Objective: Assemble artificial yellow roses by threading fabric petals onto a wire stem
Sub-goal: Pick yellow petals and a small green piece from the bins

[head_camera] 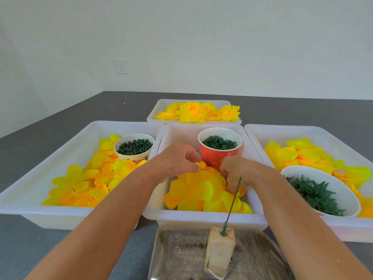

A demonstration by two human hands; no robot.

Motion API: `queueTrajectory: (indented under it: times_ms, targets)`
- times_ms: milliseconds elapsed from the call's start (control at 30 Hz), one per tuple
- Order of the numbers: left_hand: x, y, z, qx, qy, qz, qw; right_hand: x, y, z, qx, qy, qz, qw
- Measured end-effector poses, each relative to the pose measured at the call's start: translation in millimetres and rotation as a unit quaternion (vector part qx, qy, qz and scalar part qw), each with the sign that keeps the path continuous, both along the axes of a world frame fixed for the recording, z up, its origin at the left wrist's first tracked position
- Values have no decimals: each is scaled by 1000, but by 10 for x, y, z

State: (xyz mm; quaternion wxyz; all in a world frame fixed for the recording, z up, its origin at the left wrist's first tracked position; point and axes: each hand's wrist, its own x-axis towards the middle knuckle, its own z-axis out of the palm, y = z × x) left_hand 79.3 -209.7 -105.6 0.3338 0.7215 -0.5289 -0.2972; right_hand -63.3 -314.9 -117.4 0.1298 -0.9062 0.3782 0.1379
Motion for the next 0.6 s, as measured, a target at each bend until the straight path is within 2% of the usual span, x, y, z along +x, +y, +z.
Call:
queueTrajectory:
  times_ms: [100,200,300,367,500,600]
  targets:
    - [4,-5,2,4,2,6,1000,-2,7,33,25,-26,10,999]
    - [4,-1,9,4,15,22,1000,-11,29,105,65,-132,-16,989]
    - [-23,15,9,-1,-2,-30,1000,-20,80,163,147,-216,-35,965]
    - [-42,19,5,6,-23,-64,998,-28,96,173,182,-242,-50,952]
    - [-36,8,9,13,-59,-76,995,-32,65,168,141,-272,-111,945]
    - [-38,8,2,23,-86,-83,993,-32,32,169,66,-312,-149,936]
